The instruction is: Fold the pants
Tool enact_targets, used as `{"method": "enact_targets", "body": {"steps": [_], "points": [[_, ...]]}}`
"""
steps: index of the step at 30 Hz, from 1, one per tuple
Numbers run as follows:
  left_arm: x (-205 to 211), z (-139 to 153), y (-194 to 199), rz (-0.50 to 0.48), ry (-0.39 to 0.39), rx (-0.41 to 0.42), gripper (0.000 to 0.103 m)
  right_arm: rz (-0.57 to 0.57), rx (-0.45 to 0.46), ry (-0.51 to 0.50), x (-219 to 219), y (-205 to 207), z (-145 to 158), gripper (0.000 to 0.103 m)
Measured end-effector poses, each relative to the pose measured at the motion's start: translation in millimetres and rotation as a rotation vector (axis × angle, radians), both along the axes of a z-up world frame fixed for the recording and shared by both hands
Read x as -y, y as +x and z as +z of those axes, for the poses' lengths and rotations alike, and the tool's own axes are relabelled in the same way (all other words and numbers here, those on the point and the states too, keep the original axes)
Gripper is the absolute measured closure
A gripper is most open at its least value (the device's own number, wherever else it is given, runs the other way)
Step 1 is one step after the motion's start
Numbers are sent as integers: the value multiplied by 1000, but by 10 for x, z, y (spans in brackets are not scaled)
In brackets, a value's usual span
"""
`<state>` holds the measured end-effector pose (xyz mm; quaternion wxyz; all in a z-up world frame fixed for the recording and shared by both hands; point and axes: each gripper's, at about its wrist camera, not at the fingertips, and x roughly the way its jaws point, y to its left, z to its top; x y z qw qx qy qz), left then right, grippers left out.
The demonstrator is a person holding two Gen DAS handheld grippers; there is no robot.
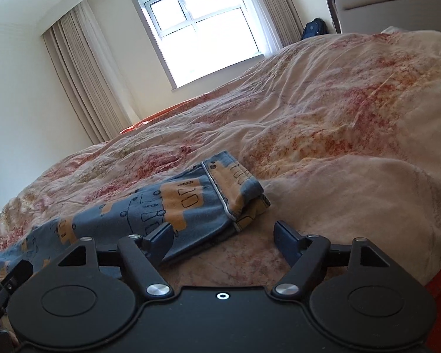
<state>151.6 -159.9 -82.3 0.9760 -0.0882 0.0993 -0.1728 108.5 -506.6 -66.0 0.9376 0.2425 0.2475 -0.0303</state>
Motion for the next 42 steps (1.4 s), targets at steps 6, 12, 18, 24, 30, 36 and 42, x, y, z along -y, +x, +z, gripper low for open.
{"method": "enact_targets", "body": {"steps": [6, 12, 18, 24, 30, 36, 42], "points": [[-26, -20, 6, 23, -2, 8, 3, -101, 50, 275, 208, 115, -90, 42], [-62, 2, -28, 62, -16, 33, 3, -145, 66, 258, 260, 82, -2, 92], [-132, 22, -40, 101, -40, 45, 3, -145, 136, 108, 200, -111, 227, 92], [-152, 31, -28, 107, -40, 27, 3, -170, 51, 144, 236, -122, -172, 87], [-209, 56, -26, 122, -58, 20, 3, -170, 60, 31, 74, -215, -17, 36], [-614, 278, -30, 160, -77, -19, 0, -132, 107, -235, -287, -317, 278, 1], [-1428, 464, 235, 312, -91, -138, 0, 138, 172, -246, -921, 131, 490, 1]]}}
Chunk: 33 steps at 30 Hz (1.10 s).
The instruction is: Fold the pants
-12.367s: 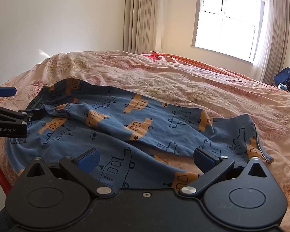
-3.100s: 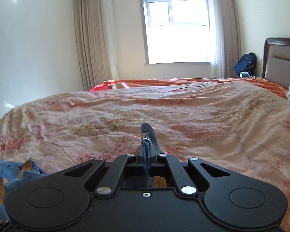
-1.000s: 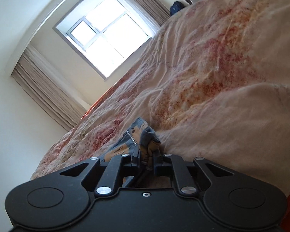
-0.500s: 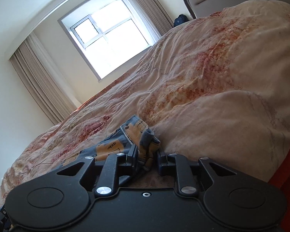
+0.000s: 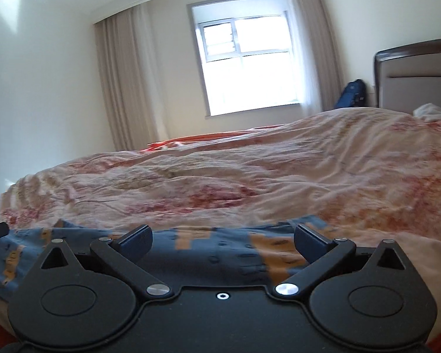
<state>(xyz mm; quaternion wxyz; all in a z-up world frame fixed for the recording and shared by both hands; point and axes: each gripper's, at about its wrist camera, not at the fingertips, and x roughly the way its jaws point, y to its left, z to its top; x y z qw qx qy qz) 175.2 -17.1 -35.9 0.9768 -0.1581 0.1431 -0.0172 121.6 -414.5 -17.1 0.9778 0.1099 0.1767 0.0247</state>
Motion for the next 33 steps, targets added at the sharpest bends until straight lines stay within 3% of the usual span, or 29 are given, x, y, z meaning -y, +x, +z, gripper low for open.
{"method": "enact_targets", "body": {"steps": [2, 6, 8, 11, 13, 16, 19, 20, 21, 24, 27, 30, 33], "points": [[-268, -41, 66, 22, -23, -58, 0, 112, -23, 65, -237, 272, 34, 3], [-609, -251, 135, 13, -59, -156, 1, 318, -107, 226, -763, 914, 124, 20], [-613, -309, 121, -7, -35, -147, 1, 374, -137, 179, -1069, 1239, 171, 29], [-480, -356, 89, -7, 72, -137, 1, 471, -187, 87, -1521, 1672, 209, 37], [-371, -396, 66, -6, 149, -128, 1, 545, -266, 40, -1776, 1932, 170, 37], [-298, -457, 42, -14, 214, -110, 1, 611, -325, -114, -2090, 2126, 65, 37], [-315, -484, 27, -25, 200, -94, 1, 642, -384, -191, -2201, 2200, -58, 40], [-325, -488, 22, -29, 192, -91, 1, 655, -396, -187, -2207, 2205, -69, 53], [-339, -492, 21, -33, 183, -88, 1, 682, -406, -178, -2196, 2186, -77, 74], [-381, -512, 36, -38, 161, -85, 1, 707, -431, -185, -2236, 2156, -82, 95], [-379, -508, 32, -39, 159, -85, 1, 682, -389, -229, -2276, 2109, 24, 99], [-408, -507, 26, -43, 147, -85, 1, 629, -281, -312, -2360, 2086, 233, 100], [-405, -502, 39, -39, 152, -91, 1, 606, -260, -389, -2470, 2131, 223, 101]]}}
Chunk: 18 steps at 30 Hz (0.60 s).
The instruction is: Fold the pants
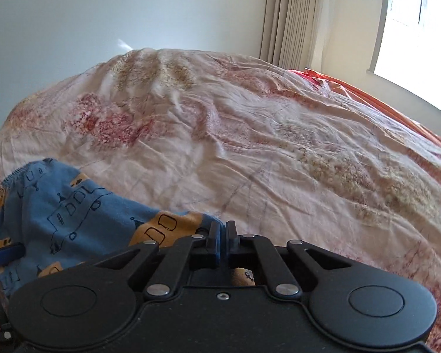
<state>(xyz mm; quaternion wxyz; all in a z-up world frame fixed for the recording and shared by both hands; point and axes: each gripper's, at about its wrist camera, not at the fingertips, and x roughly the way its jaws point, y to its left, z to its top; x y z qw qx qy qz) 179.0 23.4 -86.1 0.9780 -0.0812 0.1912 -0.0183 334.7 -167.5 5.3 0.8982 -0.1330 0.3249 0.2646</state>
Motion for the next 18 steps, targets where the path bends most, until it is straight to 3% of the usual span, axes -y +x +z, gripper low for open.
{"method": "enact_targets", "body": {"steps": [4, 8, 13, 15, 18], "points": [[42, 2, -6, 4, 28, -7, 1, -11, -34, -2, -10, 58, -268, 96], [31, 58, -16, 6, 16, -17, 1, -91, 36, 85, 200, -66, -241, 57], [-21, 186, -13, 26, -74, -29, 1, -189, 188, 129, 598, -584, -147, 13], [18, 225, -2, 31, -79, -31, 0, -206, 223, 137, 760, -836, -223, 7], [164, 234, 8, 31, -34, -48, 0, -235, 217, 140, 1003, -1051, -399, 5]]}}
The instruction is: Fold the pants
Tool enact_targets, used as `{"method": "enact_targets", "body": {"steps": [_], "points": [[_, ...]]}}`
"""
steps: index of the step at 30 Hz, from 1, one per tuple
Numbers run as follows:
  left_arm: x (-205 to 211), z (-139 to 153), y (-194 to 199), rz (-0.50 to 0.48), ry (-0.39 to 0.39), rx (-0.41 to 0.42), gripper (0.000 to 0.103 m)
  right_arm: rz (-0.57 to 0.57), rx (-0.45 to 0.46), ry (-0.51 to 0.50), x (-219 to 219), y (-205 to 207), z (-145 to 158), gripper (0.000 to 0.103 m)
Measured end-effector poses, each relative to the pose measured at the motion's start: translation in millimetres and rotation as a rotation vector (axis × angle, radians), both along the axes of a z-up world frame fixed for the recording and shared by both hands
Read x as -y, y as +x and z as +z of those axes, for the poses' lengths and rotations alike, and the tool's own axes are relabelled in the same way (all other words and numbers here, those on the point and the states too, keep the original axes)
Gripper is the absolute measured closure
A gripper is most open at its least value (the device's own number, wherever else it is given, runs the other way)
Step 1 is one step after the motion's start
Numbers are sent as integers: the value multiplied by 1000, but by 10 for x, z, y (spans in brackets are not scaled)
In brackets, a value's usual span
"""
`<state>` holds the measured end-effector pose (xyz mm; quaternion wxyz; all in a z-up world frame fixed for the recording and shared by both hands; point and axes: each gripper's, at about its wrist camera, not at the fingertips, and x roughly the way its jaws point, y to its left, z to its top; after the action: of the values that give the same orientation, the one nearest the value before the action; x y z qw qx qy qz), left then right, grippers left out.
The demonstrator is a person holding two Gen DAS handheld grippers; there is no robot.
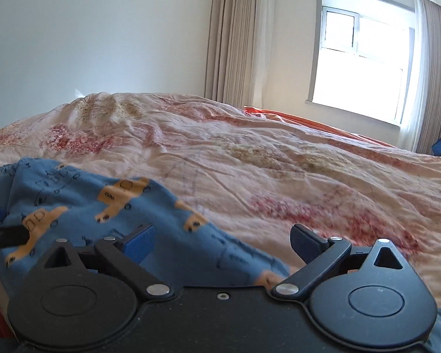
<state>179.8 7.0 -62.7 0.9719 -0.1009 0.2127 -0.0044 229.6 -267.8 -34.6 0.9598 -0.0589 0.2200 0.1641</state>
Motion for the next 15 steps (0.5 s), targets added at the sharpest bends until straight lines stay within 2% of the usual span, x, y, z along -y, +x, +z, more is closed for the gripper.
{"method": "enact_targets", "body": {"steps": [3, 5, 7, 10, 13, 15], "points": [[135, -28, 26, 8, 64, -50, 0, -110, -33, -5, 313, -4, -165, 5], [212, -59, 27, 10, 128, -73, 0, -180, -41, 45, 605, 14, -203, 5], [258, -70, 20, 14, 162, -86, 1, -244, -42, 41, 829, 20, -208, 5], [302, -53, 13, 31, 175, -105, 1, -300, -26, 17, 1144, -22, -239, 2], [361, -1, 1, 43, 180, -109, 0, -392, 27, -49, 1400, -146, -272, 2], [416, 44, -14, 41, 172, -92, 0, -423, 63, -18, 1607, -290, -237, 2]]}}
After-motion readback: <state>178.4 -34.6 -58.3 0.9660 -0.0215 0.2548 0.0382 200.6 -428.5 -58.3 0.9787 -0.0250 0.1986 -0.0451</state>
